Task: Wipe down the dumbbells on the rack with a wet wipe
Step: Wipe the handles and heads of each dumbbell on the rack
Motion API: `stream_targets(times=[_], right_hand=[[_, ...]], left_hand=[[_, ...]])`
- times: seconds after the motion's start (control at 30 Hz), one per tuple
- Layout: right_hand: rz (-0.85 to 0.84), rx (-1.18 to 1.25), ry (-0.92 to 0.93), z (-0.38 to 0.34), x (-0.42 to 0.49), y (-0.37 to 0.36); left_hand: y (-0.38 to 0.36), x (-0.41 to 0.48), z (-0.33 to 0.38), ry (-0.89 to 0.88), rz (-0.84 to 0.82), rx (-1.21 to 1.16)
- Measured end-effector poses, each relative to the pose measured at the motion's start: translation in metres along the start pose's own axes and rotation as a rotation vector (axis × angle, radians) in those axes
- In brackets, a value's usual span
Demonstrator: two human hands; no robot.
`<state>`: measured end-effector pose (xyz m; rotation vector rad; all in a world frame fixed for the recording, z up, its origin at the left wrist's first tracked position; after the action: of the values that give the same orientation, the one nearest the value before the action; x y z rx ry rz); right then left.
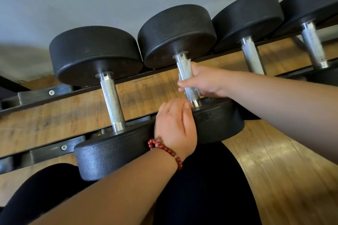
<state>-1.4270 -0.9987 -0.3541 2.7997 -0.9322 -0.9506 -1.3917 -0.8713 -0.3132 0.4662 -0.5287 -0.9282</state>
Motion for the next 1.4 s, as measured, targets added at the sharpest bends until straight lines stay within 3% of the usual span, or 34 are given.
stream_targets(times=[0.1,0.23,0.43,0.57,0.7,0.83,0.93,1.0,1.1,1.17,1.3,1.4], right_hand=[[-0.062,-0.029,-0.014,0.008,-0.005,0.000],[0.029,0.034,0.059,-0.005,0.007,0.004],[0.093,-0.643,0.150,-0.008,-0.020,0.024],[0.130,-1.013,0.462,-0.026,-0.030,0.018],[-0.022,-1.156,0.530,-0.009,-0.024,0.027],[-0.208,-1.356,0.955,-0.018,-0.035,-0.003],[-0.107,-1.549,1.203,-0.040,-0.031,-0.022],[-0.088,-1.591,1.264,-0.043,-0.029,-0.032],[-0.298,-1.568,1.379,-0.024,-0.046,-0.049],[-0.344,-1.615,1.474,-0.031,-0.049,-0.048],[-0.057,-1.580,1.439,-0.061,-0.034,-0.028],[-0.131,-1.550,1.415,-0.027,-0.040,-0.032]], left_hand=[[0.000,0.000,0.001,-0.005,0.002,-0.004],[0.000,-0.001,0.001,0.003,-0.004,0.002],[0.000,0.000,0.002,-0.009,-0.008,0.018],[0.001,0.000,0.004,-0.015,-0.012,0.024],[0.001,-0.001,0.004,-0.018,-0.005,0.025],[0.002,-0.001,0.004,-0.014,-0.005,0.031],[0.001,0.000,0.004,-0.014,-0.017,0.034],[0.001,0.001,0.004,-0.014,-0.018,0.031],[0.000,0.000,0.004,-0.021,-0.026,0.030],[0.002,0.000,0.004,-0.018,-0.016,0.030],[0.002,-0.001,0.003,-0.007,-0.009,0.029],[0.001,-0.001,0.003,-0.015,-0.015,0.030]])
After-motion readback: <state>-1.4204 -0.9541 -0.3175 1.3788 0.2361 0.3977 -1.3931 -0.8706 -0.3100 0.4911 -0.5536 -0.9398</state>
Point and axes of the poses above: each hand's wrist, its own x-axis towards the middle knuckle, its own y-axis out of the back of the hand, z = x × y, the point moved 10 cm from there along x, towards the middle knuckle, and after that the axes turned 2 degrees about x, right-handed, at the moved point
